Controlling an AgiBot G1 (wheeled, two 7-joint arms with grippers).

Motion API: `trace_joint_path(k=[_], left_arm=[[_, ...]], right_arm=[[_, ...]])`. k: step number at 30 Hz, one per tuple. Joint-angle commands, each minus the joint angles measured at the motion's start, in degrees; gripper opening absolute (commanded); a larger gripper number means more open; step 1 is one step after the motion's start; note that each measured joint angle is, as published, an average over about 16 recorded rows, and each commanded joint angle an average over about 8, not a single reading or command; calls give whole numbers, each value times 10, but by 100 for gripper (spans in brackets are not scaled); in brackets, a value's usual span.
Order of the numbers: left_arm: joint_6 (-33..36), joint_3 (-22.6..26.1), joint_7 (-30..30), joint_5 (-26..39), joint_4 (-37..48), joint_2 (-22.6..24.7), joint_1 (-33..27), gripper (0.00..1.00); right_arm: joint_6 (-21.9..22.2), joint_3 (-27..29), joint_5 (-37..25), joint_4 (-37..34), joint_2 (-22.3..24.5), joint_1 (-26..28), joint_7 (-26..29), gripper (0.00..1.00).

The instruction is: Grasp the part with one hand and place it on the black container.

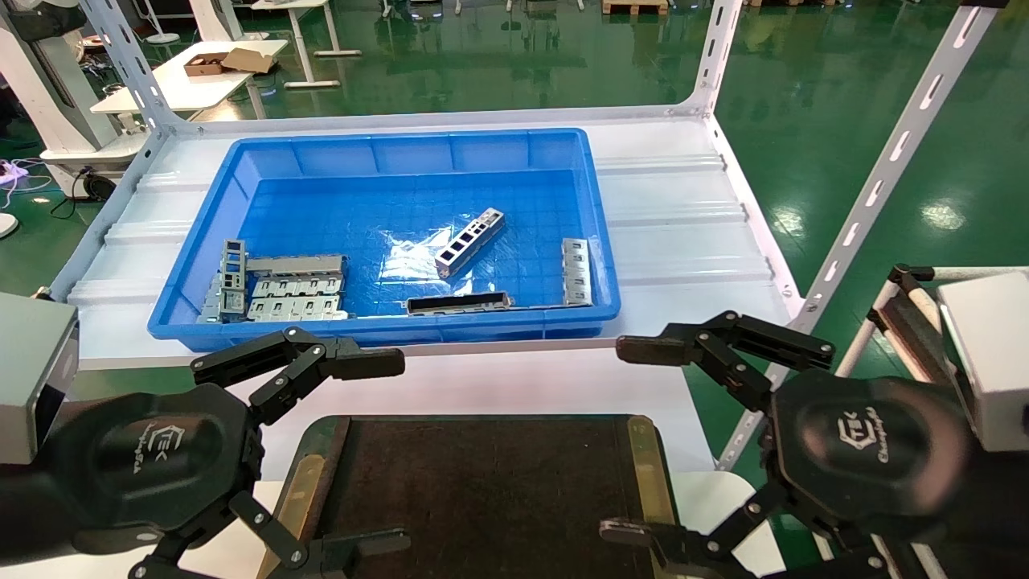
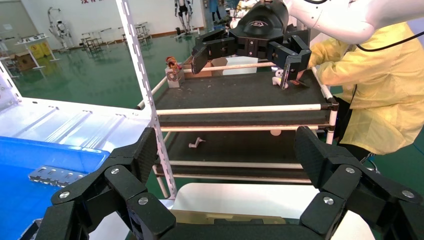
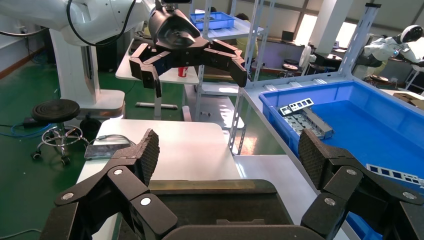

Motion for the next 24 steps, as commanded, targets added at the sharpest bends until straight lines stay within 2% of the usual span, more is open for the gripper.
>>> trace_joint_path(k=[1, 8, 13, 18, 24], left_arm=[[1, 0, 0, 0, 0, 0, 0, 100], [-12, 2, -1, 9, 3, 4, -8, 100], [-41, 10, -5, 39, 14, 21, -30, 100], [-83, 31, -22, 85, 39, 55, -68, 100], [-138, 67, -49, 149, 104, 117, -127, 100]], right_arm=[[0, 0, 0, 0, 0, 0, 0, 100], [0, 0, 0, 0, 0, 0, 0, 100], [0, 0, 0, 0, 0, 0, 0, 100], [0, -1, 0, -1, 0, 0, 0, 100], [0, -1, 0, -1, 0, 0, -1, 100]])
